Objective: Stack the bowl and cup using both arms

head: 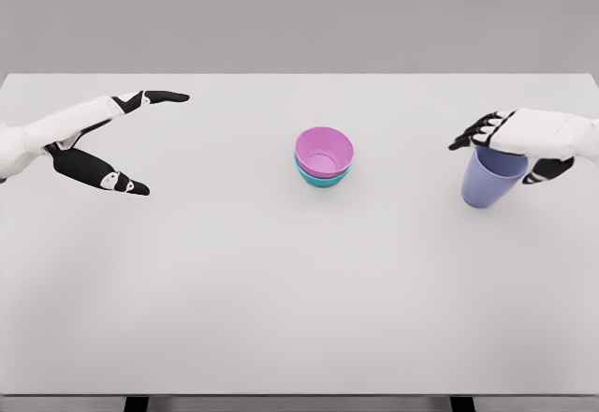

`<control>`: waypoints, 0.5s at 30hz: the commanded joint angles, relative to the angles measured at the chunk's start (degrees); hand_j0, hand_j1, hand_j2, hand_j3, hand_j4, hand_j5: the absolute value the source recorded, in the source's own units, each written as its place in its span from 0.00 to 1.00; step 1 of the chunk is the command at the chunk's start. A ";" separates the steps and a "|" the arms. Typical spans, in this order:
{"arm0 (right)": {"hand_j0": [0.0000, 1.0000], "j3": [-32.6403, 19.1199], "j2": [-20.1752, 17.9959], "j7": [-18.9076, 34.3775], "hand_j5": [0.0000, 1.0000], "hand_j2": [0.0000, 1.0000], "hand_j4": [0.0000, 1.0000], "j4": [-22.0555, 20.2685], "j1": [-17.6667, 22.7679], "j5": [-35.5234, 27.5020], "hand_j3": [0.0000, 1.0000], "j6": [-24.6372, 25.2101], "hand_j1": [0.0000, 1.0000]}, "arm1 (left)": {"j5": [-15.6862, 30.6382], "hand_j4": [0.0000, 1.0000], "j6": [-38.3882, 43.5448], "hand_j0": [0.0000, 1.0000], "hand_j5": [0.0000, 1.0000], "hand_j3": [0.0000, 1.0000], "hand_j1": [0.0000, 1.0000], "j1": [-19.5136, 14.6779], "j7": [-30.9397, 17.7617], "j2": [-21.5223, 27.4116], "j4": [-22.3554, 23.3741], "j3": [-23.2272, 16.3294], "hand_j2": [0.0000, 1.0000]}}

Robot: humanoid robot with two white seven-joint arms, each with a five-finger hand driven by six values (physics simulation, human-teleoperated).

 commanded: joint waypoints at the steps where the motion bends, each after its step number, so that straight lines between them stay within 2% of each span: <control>1: 0.96 1.14 0.31 -0.02 0.96 0.96 0.96 0.01 0.00 -0.24 0.96 0.14 0.96 | 0.44 1.00 0.12 1.00 1.00 1.00 1.00 0.00 0.02 -0.05 -0.02 0.05 1.00; 3: 0.84 1.23 0.31 -0.02 0.84 0.84 0.84 0.10 -0.09 -0.33 0.84 0.14 0.84 | 0.44 1.00 0.12 1.00 1.00 1.00 1.00 0.00 0.02 -0.05 -0.02 0.05 1.00; 8: 0.77 1.14 0.31 -0.02 0.77 0.77 0.77 0.10 -0.18 -0.33 0.77 0.14 0.77 | 0.52 1.00 0.12 1.00 1.00 1.00 1.00 0.00 0.02 -0.05 0.07 0.05 1.00; 10: 0.70 0.79 0.31 -0.02 0.70 0.70 0.70 0.10 -0.35 -0.33 0.70 0.14 0.70 | 0.52 1.00 0.12 1.00 1.00 1.00 1.00 0.00 0.02 -0.58 0.07 0.05 1.00; 15: 0.69 0.26 0.39 -0.02 0.69 0.69 0.69 -0.08 -1.49 -0.59 0.69 0.14 0.69 | 0.52 1.00 0.12 1.00 1.00 1.00 1.00 0.00 0.02 -0.66 0.07 0.05 1.00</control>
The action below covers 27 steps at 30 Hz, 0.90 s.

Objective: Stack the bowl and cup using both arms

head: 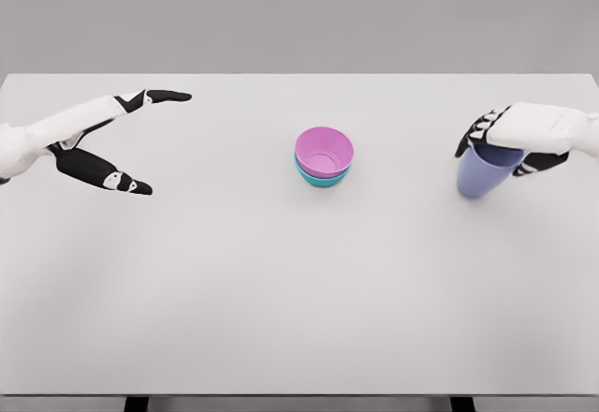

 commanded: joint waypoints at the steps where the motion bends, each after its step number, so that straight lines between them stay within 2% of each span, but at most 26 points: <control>1: 0.69 -0.20 0.37 -0.03 0.69 0.69 0.69 -0.10 0.00 -0.40 0.69 0.16 0.69 | 0.44 1.00 0.13 1.00 1.00 1.00 1.00 0.00 0.02 -0.03 -0.02 0.02 1.00; 2: 0.69 -0.20 1.77 -0.03 0.69 0.69 0.69 -0.01 -0.35 -0.31 0.69 0.16 0.69 | 0.44 1.00 0.13 1.00 1.00 1.00 1.00 0.00 0.02 -0.03 -0.02 0.02 1.00; 7: 0.68 -1.16 2.65 -0.03 0.68 0.68 0.68 -0.18 -2.03 -0.40 0.68 0.16 0.68 | 0.44 1.00 0.13 1.00 1.00 1.00 1.00 0.00 0.02 -0.03 0.07 0.02 1.00; 12: 0.66 -1.96 5.82 -0.03 0.66 0.66 0.66 -0.54 -2.99 -0.31 0.66 0.16 0.66 | 0.44 1.00 0.13 1.00 1.00 1.00 1.00 0.00 0.02 -0.11 0.25 0.02 1.00; 27: 0.64 -1.17 17.16 -0.03 0.64 0.64 0.64 -0.89 -8.88 -0.31 0.64 0.16 0.64 | 0.36 1.00 0.13 1.00 1.00 1.00 1.00 0.09 0.02 -0.11 0.25 0.02 1.00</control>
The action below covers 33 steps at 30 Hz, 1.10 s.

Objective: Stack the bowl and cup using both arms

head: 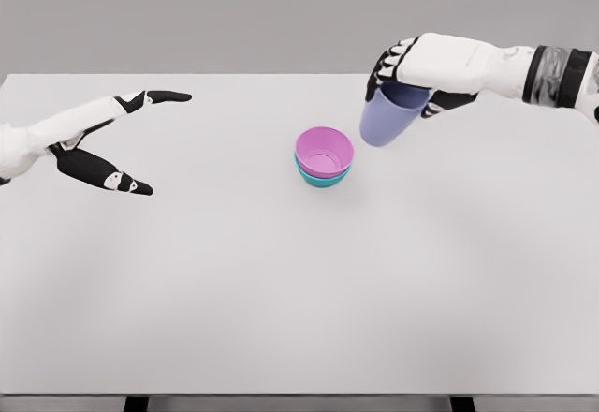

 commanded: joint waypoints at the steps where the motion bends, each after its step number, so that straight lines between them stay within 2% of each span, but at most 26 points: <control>1: 0.64 0.22 2.56 -0.05 0.64 0.64 0.64 -0.02 -0.09 -0.33 0.64 0.19 0.64 | 0.46 1.00 0.12 1.00 1.00 1.00 1.00 0.00 0.02 0.05 -0.02 0.01 1.00; 5: 0.64 0.39 5.98 -0.05 0.64 0.64 0.64 0.24 -0.79 -0.07 0.64 0.19 0.64 | 0.46 1.00 0.12 1.00 1.00 1.00 1.00 0.00 0.02 0.05 -0.02 0.01 1.00; 9: 0.64 1.62 7.22 -0.05 0.64 0.64 0.64 0.86 -1.14 0.37 0.64 0.19 0.64 | 0.46 1.00 0.12 1.00 1.00 1.00 1.00 0.00 0.02 0.05 0.07 0.01 1.00; 12: 0.65 1.71 9.85 -0.05 0.65 0.65 0.65 3.85 -1.14 2.39 0.65 0.19 0.65 | 0.38 1.00 0.12 1.00 1.00 1.00 1.00 0.00 0.02 0.05 0.07 0.01 1.00; 27: 0.65 5.32 11.09 -0.05 0.65 0.65 0.65 8.59 -1.85 2.66 0.65 0.19 0.65 | 0.46 1.00 0.12 1.00 1.00 1.00 1.00 0.00 0.02 0.05 -0.02 0.01 1.00; 31: 0.65 6.28 11.09 -0.05 0.65 0.65 0.65 8.51 -1.85 2.57 0.65 0.19 0.65 | 0.46 1.00 0.12 1.00 1.00 1.00 1.00 0.00 0.02 0.05 -0.02 0.01 1.00; 33: 0.69 6.28 11.09 -0.05 0.69 0.69 0.69 8.33 -1.85 2.66 0.69 0.19 0.69 | 0.46 1.00 0.12 1.00 1.00 1.00 1.00 0.00 0.02 0.05 -0.02 0.01 1.00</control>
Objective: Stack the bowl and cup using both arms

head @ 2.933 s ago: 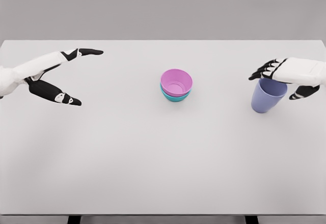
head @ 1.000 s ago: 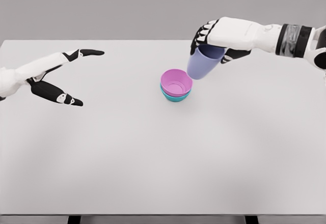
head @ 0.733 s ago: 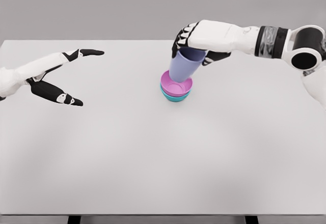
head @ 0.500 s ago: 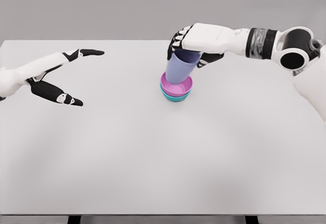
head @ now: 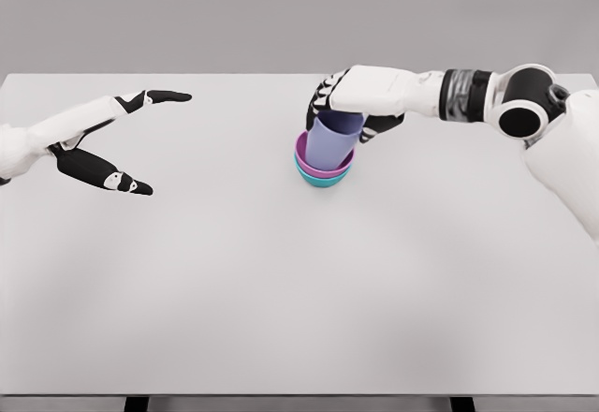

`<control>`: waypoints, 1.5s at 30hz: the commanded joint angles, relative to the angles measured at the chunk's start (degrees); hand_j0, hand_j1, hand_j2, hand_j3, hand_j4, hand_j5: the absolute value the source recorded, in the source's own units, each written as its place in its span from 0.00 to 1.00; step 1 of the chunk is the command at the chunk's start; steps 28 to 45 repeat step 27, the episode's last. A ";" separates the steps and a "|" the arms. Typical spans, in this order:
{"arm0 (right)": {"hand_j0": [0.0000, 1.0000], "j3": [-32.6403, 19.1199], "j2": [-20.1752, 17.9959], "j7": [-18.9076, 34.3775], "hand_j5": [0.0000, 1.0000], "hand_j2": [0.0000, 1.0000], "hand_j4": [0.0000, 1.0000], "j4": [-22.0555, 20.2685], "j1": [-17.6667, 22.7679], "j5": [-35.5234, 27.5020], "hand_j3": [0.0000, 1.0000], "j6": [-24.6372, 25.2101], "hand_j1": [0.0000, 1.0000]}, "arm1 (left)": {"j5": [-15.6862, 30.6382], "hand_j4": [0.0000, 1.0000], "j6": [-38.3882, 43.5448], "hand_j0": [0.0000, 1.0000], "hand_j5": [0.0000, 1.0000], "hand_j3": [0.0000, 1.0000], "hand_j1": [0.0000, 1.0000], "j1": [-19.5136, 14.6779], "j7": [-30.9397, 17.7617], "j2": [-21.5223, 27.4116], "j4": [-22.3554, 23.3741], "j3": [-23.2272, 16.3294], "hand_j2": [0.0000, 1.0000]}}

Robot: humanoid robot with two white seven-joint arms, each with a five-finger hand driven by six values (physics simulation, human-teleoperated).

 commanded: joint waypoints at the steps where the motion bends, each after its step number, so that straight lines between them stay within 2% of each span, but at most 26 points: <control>1: 0.83 0.13 -0.02 -0.02 0.83 0.83 0.83 -0.26 0.00 -0.32 0.83 0.20 0.83 | 0.45 1.00 0.12 1.00 1.00 1.00 1.00 0.00 0.02 0.06 -0.02 0.01 1.00; 2: 0.95 0.21 -0.11 -0.02 0.95 0.95 0.95 -0.53 0.00 -0.05 0.95 0.20 0.95 | 0.36 1.00 0.12 1.00 1.00 1.00 1.00 0.00 0.02 0.06 -0.02 0.01 1.00; 3: 0.99 0.13 -0.11 -0.02 0.99 0.99 0.99 -0.70 0.00 -0.05 0.99 0.20 0.99 | 0.36 1.00 0.12 1.00 1.00 1.00 1.00 0.00 0.02 0.06 -0.02 0.01 1.00; 9: 1.00 -0.84 -0.90 -0.02 1.00 1.00 1.00 -1.67 -0.79 -0.05 1.00 0.20 1.00 | 0.45 1.00 0.12 1.00 1.00 1.00 1.00 0.00 0.02 0.06 -0.02 0.01 1.00; 10: 1.00 -2.07 -0.90 -0.02 1.00 1.00 1.00 -2.46 -1.05 -0.23 1.00 0.20 1.00 | 0.45 1.00 0.12 1.00 1.00 1.00 1.00 0.00 0.02 0.06 -0.02 0.01 1.00; 11: 1.00 -6.72 -0.99 -0.02 1.00 1.00 1.00 -3.95 -0.88 -0.32 1.00 0.20 1.00 | 0.45 1.00 0.12 1.00 1.00 1.00 1.00 0.00 0.02 0.06 -0.02 0.01 1.00; 12: 1.00 -8.13 -0.99 -0.02 1.00 1.00 1.00 -4.22 -0.88 -0.32 1.00 0.20 1.00 | 0.45 1.00 0.12 1.00 1.00 1.00 1.00 0.09 0.02 0.06 -0.02 0.01 1.00; 13: 1.00 -11.81 -1.77 -0.02 1.00 1.00 1.00 -4.31 -0.79 -0.32 1.00 0.20 1.00 | 0.45 1.00 0.12 1.00 1.00 1.00 1.00 0.09 0.02 0.06 -0.02 0.01 1.00; 15: 1.00 -16.57 -4.67 -0.02 1.00 1.00 1.00 -3.43 0.52 -0.49 1.00 0.20 1.00 | 0.45 1.00 0.12 1.00 1.00 1.00 1.00 0.00 0.02 0.06 -0.02 0.01 1.00; 16: 1.00 -18.33 -8.36 -0.02 1.00 1.00 1.00 -3.17 3.24 -0.67 1.00 0.20 1.00 | 0.45 1.00 0.12 1.00 1.00 1.00 1.00 0.09 0.02 0.06 -0.02 0.01 1.00; 17: 1.00 -19.47 -10.38 -0.02 1.00 1.00 1.00 -2.73 5.97 -0.67 1.00 0.20 1.00 | 0.45 1.00 0.12 1.00 1.00 1.00 1.00 0.09 0.02 0.06 -0.02 0.01 1.00; 19: 1.00 -20.09 -16.10 -0.02 1.00 1.00 1.00 -2.90 12.21 -0.67 1.00 0.20 1.00 | 0.45 1.00 0.12 1.00 1.00 1.00 1.00 0.09 0.02 0.06 -0.02 0.01 1.00; 20: 1.00 -20.09 -18.56 -0.02 1.00 1.00 1.00 -3.34 13.97 -0.67 1.00 0.20 1.00 | 0.45 1.00 0.12 1.00 1.00 1.00 1.00 0.09 0.02 0.06 -0.02 0.01 1.00; 22: 1.00 -20.09 -20.93 -0.02 1.00 1.00 1.00 -3.34 15.12 -0.67 1.00 0.20 1.00 | 0.45 1.00 0.12 1.00 1.00 1.00 1.00 0.09 0.02 0.06 -0.02 0.01 1.00; 45: 1.00 -19.21 -20.85 -0.02 1.00 1.00 1.00 -3.61 15.03 -0.67 1.00 0.20 1.00 | 0.45 1.00 0.12 1.00 1.00 1.00 1.00 0.44 0.02 0.06 -0.02 0.01 1.00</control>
